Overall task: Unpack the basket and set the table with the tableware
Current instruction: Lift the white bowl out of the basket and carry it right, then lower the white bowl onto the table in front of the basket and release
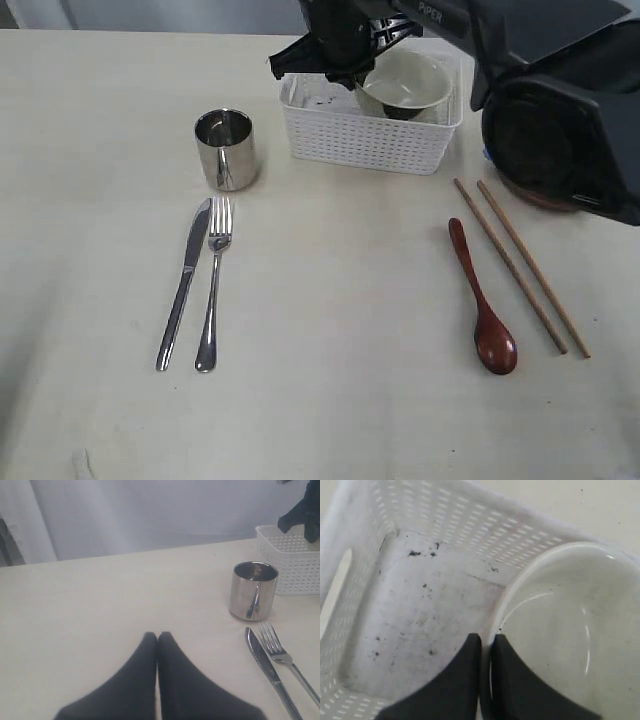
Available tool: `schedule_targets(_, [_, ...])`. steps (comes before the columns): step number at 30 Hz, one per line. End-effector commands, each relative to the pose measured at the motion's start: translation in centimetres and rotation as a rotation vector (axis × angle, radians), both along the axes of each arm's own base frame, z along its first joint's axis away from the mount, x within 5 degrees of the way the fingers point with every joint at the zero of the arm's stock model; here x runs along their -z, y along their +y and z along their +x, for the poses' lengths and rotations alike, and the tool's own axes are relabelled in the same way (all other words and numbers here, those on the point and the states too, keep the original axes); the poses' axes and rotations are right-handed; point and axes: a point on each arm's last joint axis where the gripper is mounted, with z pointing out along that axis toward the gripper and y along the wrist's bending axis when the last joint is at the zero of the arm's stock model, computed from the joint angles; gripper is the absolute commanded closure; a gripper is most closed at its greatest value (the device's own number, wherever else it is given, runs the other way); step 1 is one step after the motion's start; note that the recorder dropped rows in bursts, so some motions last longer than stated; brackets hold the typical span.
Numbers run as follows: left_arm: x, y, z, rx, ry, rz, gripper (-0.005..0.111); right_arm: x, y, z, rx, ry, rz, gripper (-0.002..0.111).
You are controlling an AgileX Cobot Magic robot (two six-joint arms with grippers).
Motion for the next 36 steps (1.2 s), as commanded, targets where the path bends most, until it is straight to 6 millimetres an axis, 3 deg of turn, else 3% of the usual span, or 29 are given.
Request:
schedule_targets(1, [0.0,0.0,0.0,-0.002,-0.008,-0.007,0.107,-2.6,-0.3,-0.2,-0.033,-0.049,-0.005,0.109])
schedule_targets(12, [0.0,0.0,0.0,-0.002,-0.009,-0.002,0.107,-10.0,1.6,-3.9,-0.155,-0.13,0.09,0.109])
schedule_targets(17, [0.0,0.0,0.0,-0.002,-0.009,-0.002,0.107,-11.7,1.2,-6.2,-0.181,-0.101,0.12,0.109])
schedule_targets(22, [0.0,0.0,0.0,-0.002,-0.009,-0.002,0.107,-11.6,-0.9,-8.9,-0.197,-0.021,0.079,0.109])
schedule_targets(27, [0.0,0.0,0.0,-0.002,-0.009,-0.002,0.107,-11.7,-3.6,-13.7,-0.265,0.062,0.144,0.109])
schedule_targets(32, [0.0,0.0,0.0,-0.002,-0.009,-0.002,0.107,-8.4,-5.9,-18.2,-0.378,0.15,0.219,0.109])
schedule_targets(36, [0.0,0.0,0.0,-0.002,-0.009,-0.002,0.107,-4.7,-7.3,-20.2,-0.433,0.181,0.192,0.109])
